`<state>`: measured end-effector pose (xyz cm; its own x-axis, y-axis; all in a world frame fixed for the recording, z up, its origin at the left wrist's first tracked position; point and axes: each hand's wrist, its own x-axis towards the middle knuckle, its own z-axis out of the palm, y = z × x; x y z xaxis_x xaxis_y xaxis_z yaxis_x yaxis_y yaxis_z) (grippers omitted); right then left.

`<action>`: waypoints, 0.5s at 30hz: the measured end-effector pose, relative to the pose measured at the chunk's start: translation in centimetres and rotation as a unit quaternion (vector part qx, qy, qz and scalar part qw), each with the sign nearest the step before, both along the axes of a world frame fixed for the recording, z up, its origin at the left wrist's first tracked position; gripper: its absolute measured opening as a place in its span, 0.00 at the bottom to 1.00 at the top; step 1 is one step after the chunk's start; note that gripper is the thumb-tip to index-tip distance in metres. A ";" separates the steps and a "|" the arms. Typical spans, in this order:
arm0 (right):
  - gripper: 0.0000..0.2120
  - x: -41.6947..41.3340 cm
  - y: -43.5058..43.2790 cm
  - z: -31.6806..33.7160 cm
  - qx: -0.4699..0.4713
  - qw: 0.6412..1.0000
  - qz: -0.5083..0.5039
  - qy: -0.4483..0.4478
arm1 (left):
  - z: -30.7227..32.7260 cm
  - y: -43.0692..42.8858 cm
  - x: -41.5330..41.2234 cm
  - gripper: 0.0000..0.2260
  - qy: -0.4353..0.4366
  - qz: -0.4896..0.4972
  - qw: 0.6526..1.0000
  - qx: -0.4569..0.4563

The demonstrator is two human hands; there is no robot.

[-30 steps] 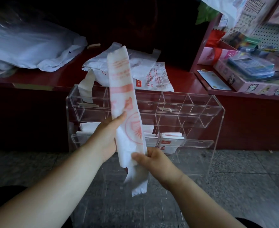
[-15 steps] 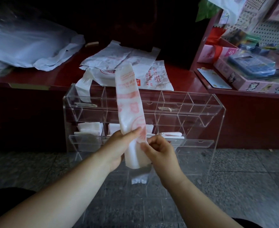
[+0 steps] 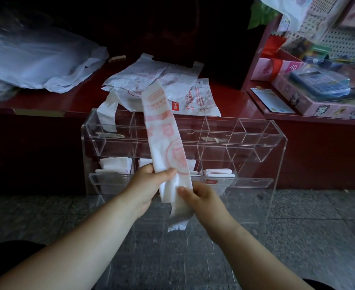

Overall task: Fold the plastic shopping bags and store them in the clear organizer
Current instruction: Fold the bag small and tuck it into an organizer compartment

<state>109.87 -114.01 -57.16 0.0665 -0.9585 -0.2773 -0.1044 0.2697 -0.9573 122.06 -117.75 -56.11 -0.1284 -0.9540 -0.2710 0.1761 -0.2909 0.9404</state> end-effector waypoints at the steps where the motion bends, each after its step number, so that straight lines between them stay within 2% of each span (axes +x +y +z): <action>1: 0.07 0.1 0.1 0.1 -0.011 1.000 -0.007 0.003 | 0.0 0.0 0.1 0.06 -0.008 -0.008 1.000 0.003; 5: 0.11 -0.4 -0.2 0.2 -0.001 1.000 -0.029 0.006 | 0.1 0.8 0.1 0.03 -0.054 -0.076 0.995 0.030; 9: 0.16 -1.1 -0.1 0.5 0.059 0.998 0.000 -0.027 | 0.3 0.6 0.5 0.03 -0.046 -0.053 0.996 0.058; 12: 0.13 -1.8 0.2 0.5 0.079 0.992 0.090 -0.032 | 0.3 -0.3 1.2 0.03 -0.029 -0.010 0.997 0.069; 15: 0.05 -2.0 0.7 0.8 0.075 0.982 0.172 0.014 | 0.3 -0.7 1.5 0.04 -0.023 0.009 0.997 0.075</action>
